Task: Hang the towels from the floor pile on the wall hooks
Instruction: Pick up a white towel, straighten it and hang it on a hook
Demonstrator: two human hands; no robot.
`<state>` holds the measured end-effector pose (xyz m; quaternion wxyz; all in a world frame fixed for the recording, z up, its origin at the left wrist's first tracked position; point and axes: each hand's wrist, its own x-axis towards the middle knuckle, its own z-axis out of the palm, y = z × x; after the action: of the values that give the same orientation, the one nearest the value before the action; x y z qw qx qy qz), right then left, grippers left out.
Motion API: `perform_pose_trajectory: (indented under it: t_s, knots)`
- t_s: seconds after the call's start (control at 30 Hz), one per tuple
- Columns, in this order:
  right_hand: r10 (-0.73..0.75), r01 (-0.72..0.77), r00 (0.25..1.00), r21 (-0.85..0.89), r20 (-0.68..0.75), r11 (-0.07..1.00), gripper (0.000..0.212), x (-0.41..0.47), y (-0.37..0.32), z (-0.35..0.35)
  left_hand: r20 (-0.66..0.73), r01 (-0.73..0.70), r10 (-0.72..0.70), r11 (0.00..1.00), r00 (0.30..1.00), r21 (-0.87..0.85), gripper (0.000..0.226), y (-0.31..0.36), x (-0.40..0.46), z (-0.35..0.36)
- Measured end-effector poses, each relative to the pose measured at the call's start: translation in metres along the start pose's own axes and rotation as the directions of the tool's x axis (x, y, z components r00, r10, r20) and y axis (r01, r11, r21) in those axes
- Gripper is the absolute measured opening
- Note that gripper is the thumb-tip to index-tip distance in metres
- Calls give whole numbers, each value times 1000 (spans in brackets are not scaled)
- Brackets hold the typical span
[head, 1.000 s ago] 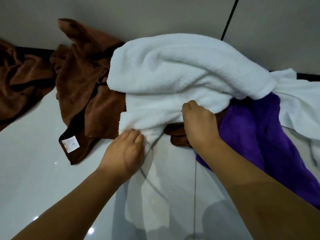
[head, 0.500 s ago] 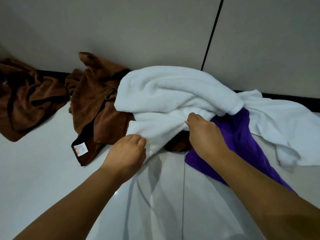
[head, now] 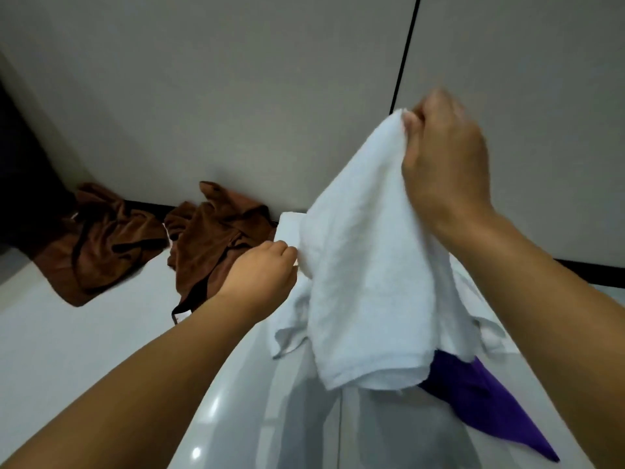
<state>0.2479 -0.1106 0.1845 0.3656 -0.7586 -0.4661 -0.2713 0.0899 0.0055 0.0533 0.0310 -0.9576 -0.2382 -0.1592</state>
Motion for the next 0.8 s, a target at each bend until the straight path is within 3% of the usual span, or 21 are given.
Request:
perform_pose_trajectory:
  t_s: [0.07,0.13,0.17,0.2,0.23,0.33,0.43,0.57,0.6,0.7,0.8]
  knots:
    - [21,-12,989,63,-146,998,24,17,-10,-27,-15,26,-26,1000,1000,-7,19,12,1,-16]
    - [56,-26,969,125,-239,992,26,29,-16,-47,-37,106,-111,986,993,-127,31,21,1,-31]
    - [70,-34,962,139,-264,990,24,31,-18,-54,-9,103,-108,970,994,-219,31,23,0,-34]
    - [84,-41,958,155,-276,987,19,32,-19,-58,39,73,-67,980,997,-182,26,26,-1,-37]
    - [100,-55,956,166,-276,985,14,30,-19,-60,86,85,-73,987,994,-139,24,28,0,-37]
    - [162,-117,960,199,-229,973,16,16,-13,-55,-49,84,-91,988,995,-131,26,24,0,-39]
    - [226,-187,963,234,-150,954,17,3,-9,-47,-89,101,-111,989,990,-111,29,15,-2,-38]
    - [356,-318,930,285,-90,904,11,-1,0,-41,-249,139,-215,947,944,-291,25,19,-16,-35]
    - [372,-335,924,287,-85,897,11,-1,2,-41,-286,83,-170,952,943,-293,29,25,-21,-34]
    - [401,-364,912,284,-82,887,12,-2,7,-39,-342,-210,143,963,929,-167,43,48,-34,-25]
    - [418,-378,905,291,-85,879,13,-3,8,-37,-392,-351,283,930,875,-113,54,69,-38,-14]
